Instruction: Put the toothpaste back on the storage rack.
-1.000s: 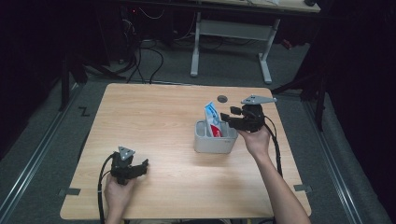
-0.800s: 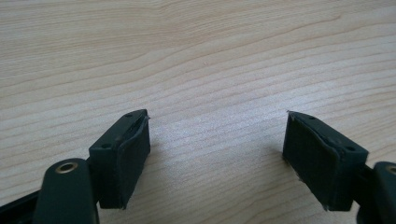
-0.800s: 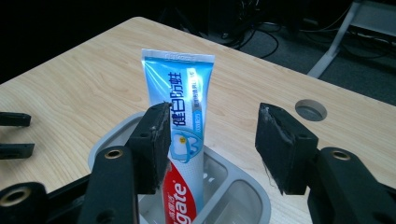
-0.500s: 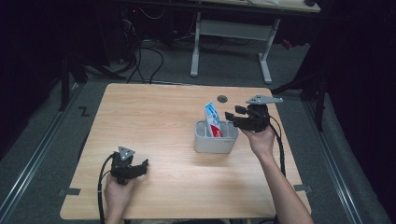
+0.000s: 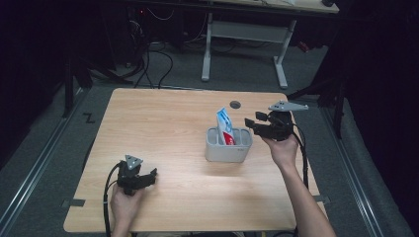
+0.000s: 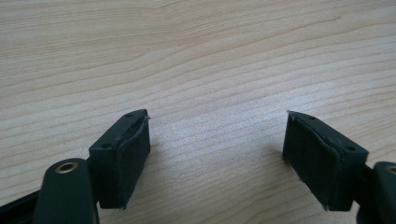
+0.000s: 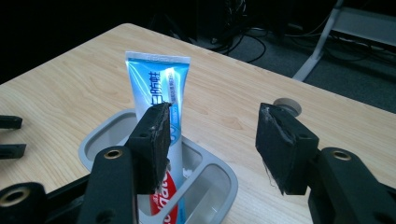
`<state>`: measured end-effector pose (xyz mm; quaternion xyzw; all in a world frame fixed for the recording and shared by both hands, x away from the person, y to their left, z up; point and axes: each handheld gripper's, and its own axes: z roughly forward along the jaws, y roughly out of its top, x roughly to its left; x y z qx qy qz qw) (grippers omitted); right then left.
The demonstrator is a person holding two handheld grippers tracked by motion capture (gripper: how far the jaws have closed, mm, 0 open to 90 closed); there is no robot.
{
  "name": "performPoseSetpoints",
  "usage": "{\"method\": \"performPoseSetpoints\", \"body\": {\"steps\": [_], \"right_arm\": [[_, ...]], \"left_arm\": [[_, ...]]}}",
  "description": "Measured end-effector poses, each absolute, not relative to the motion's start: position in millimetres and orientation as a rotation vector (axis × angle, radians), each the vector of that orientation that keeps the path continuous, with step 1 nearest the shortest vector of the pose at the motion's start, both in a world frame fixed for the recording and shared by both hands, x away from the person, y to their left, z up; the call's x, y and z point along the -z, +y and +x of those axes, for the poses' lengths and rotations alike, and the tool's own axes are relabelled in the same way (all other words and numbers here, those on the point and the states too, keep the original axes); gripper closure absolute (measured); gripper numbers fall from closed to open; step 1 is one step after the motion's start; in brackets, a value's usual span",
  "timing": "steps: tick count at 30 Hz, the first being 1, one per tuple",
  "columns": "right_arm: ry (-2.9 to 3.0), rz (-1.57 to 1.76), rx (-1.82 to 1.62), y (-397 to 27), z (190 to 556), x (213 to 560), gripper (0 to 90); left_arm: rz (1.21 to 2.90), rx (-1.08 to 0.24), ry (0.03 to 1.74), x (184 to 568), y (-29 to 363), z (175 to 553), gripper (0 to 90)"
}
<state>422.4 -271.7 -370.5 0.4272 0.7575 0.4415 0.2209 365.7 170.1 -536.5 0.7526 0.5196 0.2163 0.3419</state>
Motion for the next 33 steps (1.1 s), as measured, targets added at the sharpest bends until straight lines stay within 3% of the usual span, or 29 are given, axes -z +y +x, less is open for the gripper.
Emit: {"method": "performPoseSetpoints", "body": {"steps": [33], "right_arm": [[2.014, 1.271, -1.197, -316, 405, 377, 45.6]], "left_arm": [[1.961, -0.568, 1.351, 537, 169, 366, 23.6]]}}
